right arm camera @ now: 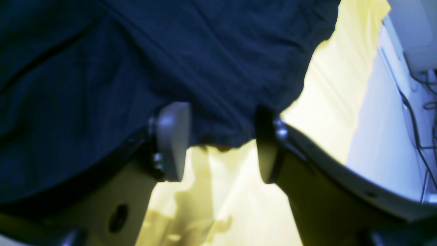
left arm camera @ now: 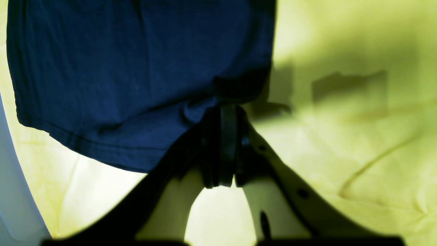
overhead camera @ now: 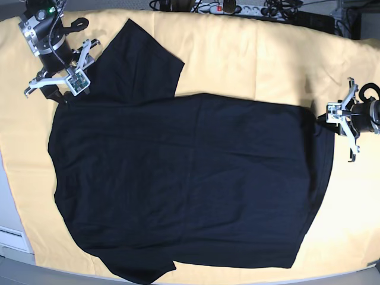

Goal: Fold the T-shirt properly
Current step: 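Move the right gripper to the shirt shoulder by the sleeve and grasp, then pull the shirt edge taut between both grippers, lifting slightly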

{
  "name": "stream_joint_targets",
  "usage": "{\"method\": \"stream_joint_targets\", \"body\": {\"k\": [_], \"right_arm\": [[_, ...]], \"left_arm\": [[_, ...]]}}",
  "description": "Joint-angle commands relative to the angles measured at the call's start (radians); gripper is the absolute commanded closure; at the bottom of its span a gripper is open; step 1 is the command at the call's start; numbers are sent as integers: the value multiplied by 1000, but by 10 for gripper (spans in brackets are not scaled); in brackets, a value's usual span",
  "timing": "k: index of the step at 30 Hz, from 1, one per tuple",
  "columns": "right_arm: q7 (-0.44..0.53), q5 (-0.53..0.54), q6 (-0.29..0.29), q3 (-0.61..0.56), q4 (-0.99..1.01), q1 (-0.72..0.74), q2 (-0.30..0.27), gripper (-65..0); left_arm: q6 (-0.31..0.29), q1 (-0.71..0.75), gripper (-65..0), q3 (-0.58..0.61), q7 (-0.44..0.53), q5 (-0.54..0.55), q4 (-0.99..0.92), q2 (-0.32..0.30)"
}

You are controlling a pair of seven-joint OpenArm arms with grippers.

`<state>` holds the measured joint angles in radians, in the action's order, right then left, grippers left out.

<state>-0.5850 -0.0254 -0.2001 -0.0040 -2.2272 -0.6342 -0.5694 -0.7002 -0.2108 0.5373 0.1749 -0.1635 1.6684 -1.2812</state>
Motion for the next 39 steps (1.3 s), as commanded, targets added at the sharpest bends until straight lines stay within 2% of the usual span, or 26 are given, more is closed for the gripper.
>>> {"method": "stream_joint_targets", "body": {"k": [1, 5, 10, 15, 17, 18, 20, 21, 26, 30, 35, 37, 39], "right_arm": [[18, 9, -2, 7, 27, 21, -13, -347], [16, 82, -70, 7, 197, 128, -13, -347], [8, 82, -117, 7, 298, 209, -13, -347], [6, 83, -119, 7, 314, 233, -13, -343], [0, 114, -140, 7, 314, 232, -13, -277], [-6, 133, -160, 7, 314, 232, -13, -209], [-6, 158, -177, 7, 314, 231, -13, -23], [-7, 156, -171, 7, 314, 232, -13, 0], [-21, 95, -79, 7, 288, 232, -13, 0], [-89, 71, 15, 7, 198, 225, -13, 0], [-135, 64, 10, 7, 106, 159, -13, 0], [-135, 15, 9, 7, 82, 122, -13, 0], [-135, -57, 42, 7, 60, 90, -14, 0]], "left_arm": [[2, -14, 0, -12, 7, 8, 7, -30], [2, -14, 0, -12, 7, 8, 7, -30], [2, -14, 0, -12, 7, 8, 7, -29], [2, -14, 0, -12, 7, 8, 7, -29], [2, -14, 0, -12, 7, 8, 7, -29], [2, -14, 0, -12, 7, 8, 7, -29], [2, -14, 0, -12, 7, 8, 7, -29], [2, -14, 0, -12, 7, 8, 7, -29], [2, -14, 0, -12, 7, 8, 7, -29], [2, -14, 0, -12, 8, 9, 8, -30], [2, -14, 0, -12, 8, 13, 27, -30], [2, -14, 0, -12, 8, 16, 45, -32], [2, -14, 0, -13, 8, 19, 71, -35]]}}
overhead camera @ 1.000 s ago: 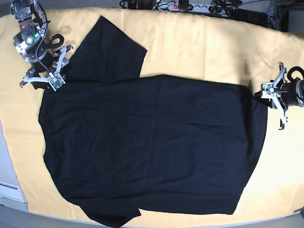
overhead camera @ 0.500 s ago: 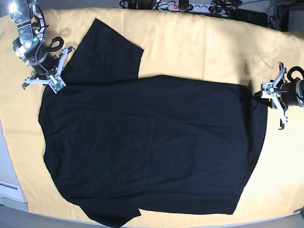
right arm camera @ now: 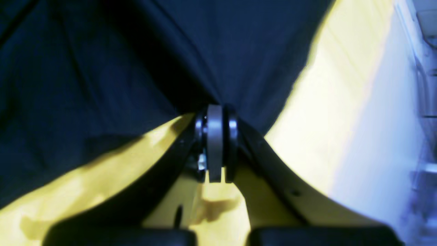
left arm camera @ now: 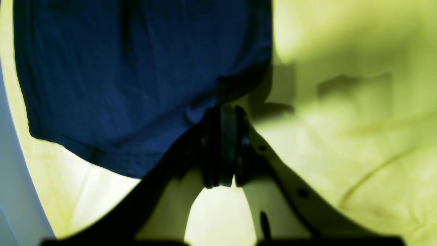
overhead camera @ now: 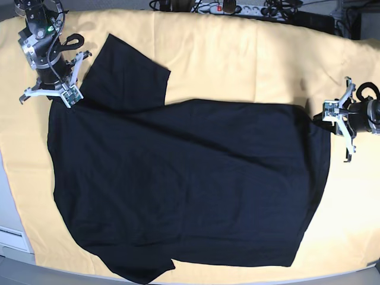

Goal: Fold the T-shirt properly
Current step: 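Pull the shirt edge taut between both grippers, lifting slightly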

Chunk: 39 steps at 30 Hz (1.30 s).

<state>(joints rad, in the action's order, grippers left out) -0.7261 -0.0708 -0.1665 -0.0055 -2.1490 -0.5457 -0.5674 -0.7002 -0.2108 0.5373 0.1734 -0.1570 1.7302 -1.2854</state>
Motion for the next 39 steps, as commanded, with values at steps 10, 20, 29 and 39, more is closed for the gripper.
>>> {"method": "stream_joint_targets", "body": {"k": [10, 20, 29, 39], "right_arm": [[-19, -93, 44, 89, -108, -127, -34, 0], [-53, 101, -36, 285, -108, -145, -34, 0], [-100, 174, -106, 297, -108, -193, -33, 0], [-95, 168, 6, 329, -108, -293, -31, 0]], "left_arm": [[2, -15, 0, -14, 12, 18, 109, -138], [2, -17, 0, -15, 12, 89, 214, -193], [2, -17, 0, -15, 2, 117, 308, -197], [2, -13, 0, -15, -55, 118, 308, -194]]}}
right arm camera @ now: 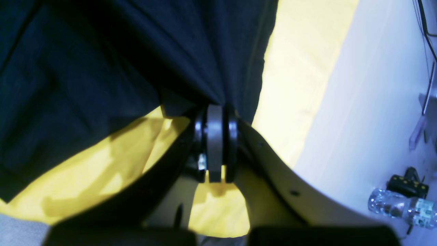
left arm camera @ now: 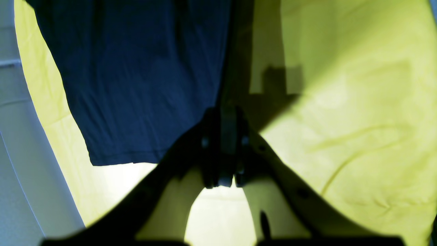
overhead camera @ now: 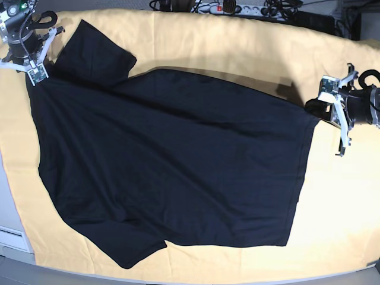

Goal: Fold the T-shirt properly
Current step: 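Pull the shirt edge taut between both grippers, lifting slightly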

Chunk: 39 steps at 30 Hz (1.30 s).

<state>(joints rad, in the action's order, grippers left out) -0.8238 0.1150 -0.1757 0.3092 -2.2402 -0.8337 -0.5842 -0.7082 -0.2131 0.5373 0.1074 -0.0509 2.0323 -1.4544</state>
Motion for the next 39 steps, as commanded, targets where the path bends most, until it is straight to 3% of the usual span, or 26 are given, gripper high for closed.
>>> {"method": "stream_joint_targets", "body": {"k": [1, 8, 21, 24, 28, 33, 39], "right_arm": [[0, -22, 21, 20, -17, -5, -14, 0], [-31, -25, 68, 77, -17, -5, -14, 0], [-60, -25, 59, 92, -17, -6, -9, 0], [-51, -13, 44, 92, -17, -5, -9, 0], [-21, 18, 44, 92, -17, -5, -9, 0], [1, 19, 44, 92, -17, -5, -9, 0], [2, 19, 29, 92, -17, -5, -9, 0]], "left_arm": [[10, -8, 0, -15, 11, 16, 6, -25], [10, -5, 0, -14, 12, 89, 6, -13], [10, 38, 0, -14, -1, 108, 74, 3], [10, 38, 0, -14, -79, 108, 82, 2], [10, 39, 0, -14, -269, 119, 81, 3], [10, 38, 0, -14, -500, 242, 81, 3], [10, 38, 0, -14, -557, 298, 81, 3]]}}
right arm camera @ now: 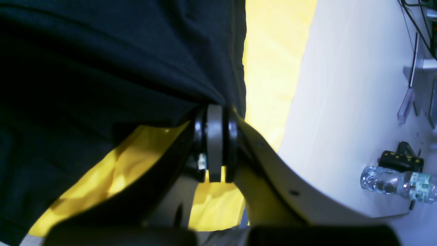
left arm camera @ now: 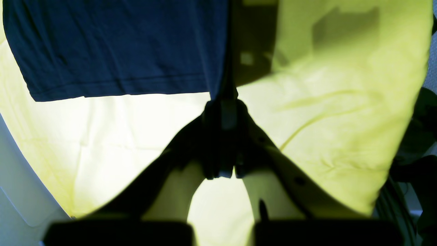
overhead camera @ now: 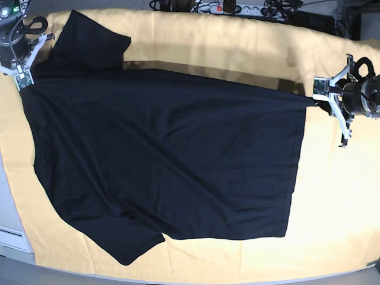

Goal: Fold the T-shirt properly
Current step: 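Pull the shirt edge taut between both grippers, lifting slightly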

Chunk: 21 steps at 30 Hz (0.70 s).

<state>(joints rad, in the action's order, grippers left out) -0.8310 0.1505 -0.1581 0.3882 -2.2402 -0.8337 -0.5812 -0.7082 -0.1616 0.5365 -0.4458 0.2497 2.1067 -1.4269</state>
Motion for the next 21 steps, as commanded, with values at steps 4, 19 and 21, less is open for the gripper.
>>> {"method": "stream_joint_targets", "body": {"k": [4, 19, 21], "right_arm": [[19, -16, -19, 13, -17, -5, -13, 0], [34, 135, -130, 13, -18, -5, -12, 0], [34, 134, -132, 13, -18, -5, -13, 0]], "left_arm": [[10, -13, 0, -14, -6, 68, 14, -27], [10, -13, 0, -14, -107, 89, 50, -98], [10, -13, 0, -14, -113, 93, 31, -81]]}}
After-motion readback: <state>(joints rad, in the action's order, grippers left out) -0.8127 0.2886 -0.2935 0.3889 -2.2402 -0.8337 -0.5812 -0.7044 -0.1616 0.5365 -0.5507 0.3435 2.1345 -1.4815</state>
